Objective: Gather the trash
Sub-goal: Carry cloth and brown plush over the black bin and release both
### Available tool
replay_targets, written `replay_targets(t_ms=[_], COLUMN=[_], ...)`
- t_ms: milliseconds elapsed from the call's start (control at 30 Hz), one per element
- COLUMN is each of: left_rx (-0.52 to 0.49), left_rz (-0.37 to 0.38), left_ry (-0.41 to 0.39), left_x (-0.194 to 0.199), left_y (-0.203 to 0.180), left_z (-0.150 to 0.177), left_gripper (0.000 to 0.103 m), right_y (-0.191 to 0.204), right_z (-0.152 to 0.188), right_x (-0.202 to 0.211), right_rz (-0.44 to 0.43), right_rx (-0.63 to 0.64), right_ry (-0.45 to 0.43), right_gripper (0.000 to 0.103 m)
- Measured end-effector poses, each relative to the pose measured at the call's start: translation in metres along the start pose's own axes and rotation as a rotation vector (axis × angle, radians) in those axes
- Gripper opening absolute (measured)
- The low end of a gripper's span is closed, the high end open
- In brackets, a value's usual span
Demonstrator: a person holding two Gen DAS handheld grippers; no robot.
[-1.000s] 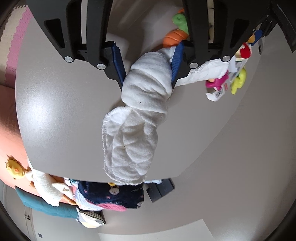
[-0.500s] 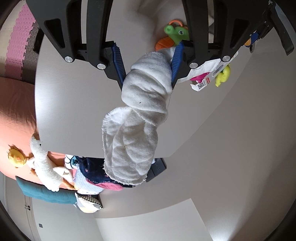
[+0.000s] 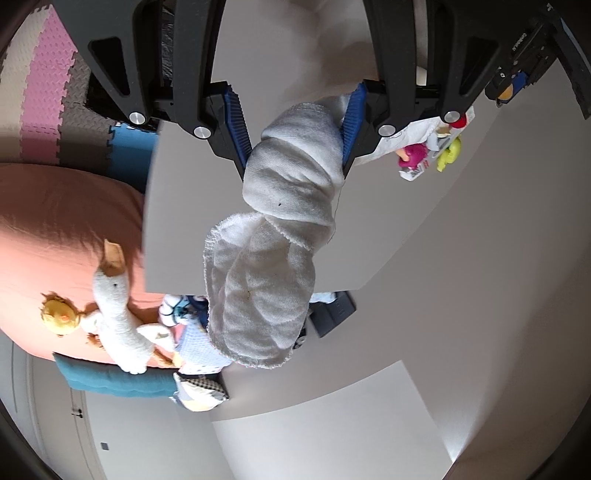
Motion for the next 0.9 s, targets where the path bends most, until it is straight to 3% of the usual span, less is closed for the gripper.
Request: replay_targets(t_ms=[533, 900], left_rx=[-0.136, -0.196], left_rz=[0.139, 0.212], left_ry=[0.011, 0.032], left_x=[0.002, 0.0], left_y=[-0.12, -0.18], left_z=[0.012, 0.02], left_gripper=[0.046, 0.046], right_y=[-0.078, -0.123], right_z=[0.02, 0.028], right_x=[0.052, 0.083], right_rz=[0.085, 0.145], right_rx=[-0.039, -0.058], right_ry=[-0.017, -0.034], right_gripper=[0.047, 0.047])
Point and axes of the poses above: each gripper's, at about its wrist camera, not at the fingertips, and x roughly against the way its jaws point, y to its left, z to its underside, the point moved 8 cm from there along -x, roughly the way its jaws point, and after that the axes turned 1 degree about y, right-handed, at the moved point
